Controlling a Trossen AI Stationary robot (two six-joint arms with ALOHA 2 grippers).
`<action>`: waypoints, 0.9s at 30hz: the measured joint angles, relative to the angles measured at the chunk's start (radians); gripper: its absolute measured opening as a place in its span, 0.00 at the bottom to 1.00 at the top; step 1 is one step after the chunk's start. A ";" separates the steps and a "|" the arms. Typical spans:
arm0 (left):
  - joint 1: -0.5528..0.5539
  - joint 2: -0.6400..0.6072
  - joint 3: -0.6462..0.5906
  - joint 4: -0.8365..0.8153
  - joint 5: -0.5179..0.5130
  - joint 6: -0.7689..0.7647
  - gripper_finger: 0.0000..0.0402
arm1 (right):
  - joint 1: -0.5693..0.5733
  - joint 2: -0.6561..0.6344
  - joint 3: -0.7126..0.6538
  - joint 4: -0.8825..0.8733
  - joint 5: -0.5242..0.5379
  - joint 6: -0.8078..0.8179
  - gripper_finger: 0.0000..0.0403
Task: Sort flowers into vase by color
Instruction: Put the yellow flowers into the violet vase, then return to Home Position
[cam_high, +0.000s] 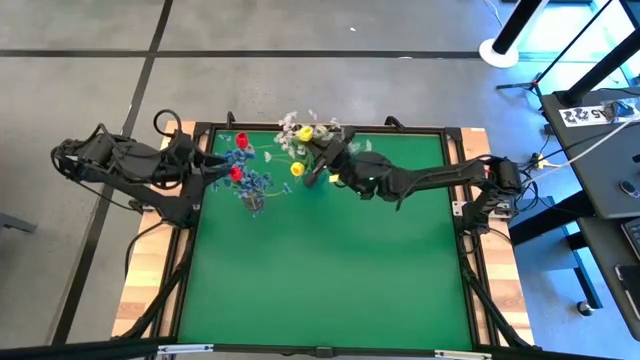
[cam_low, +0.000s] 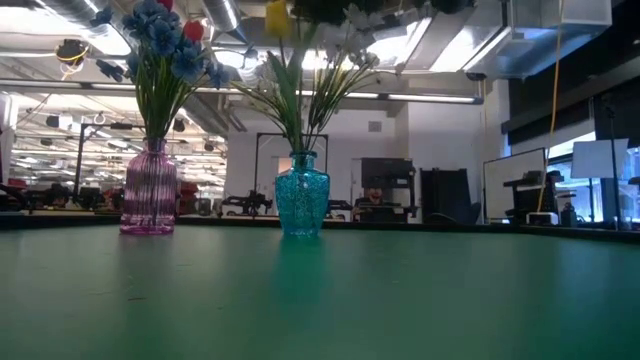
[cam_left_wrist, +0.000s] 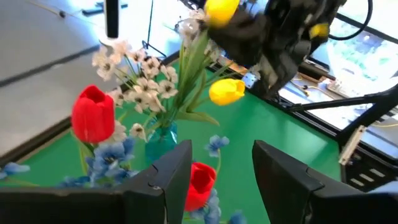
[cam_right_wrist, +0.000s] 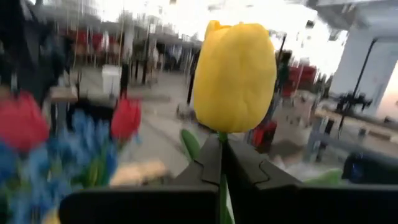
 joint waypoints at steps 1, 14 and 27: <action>0.000 0.000 0.000 0.000 -0.008 0.011 0.41 | 0.000 0.004 0.000 -0.039 -0.001 0.012 0.02; 0.000 -0.009 0.000 0.060 -0.015 0.016 0.41 | 0.000 0.018 0.000 -0.363 -0.015 0.297 0.19; -0.001 -0.200 -0.035 0.169 0.136 0.274 0.41 | 0.000 -0.269 -0.001 -0.490 -0.260 0.508 0.69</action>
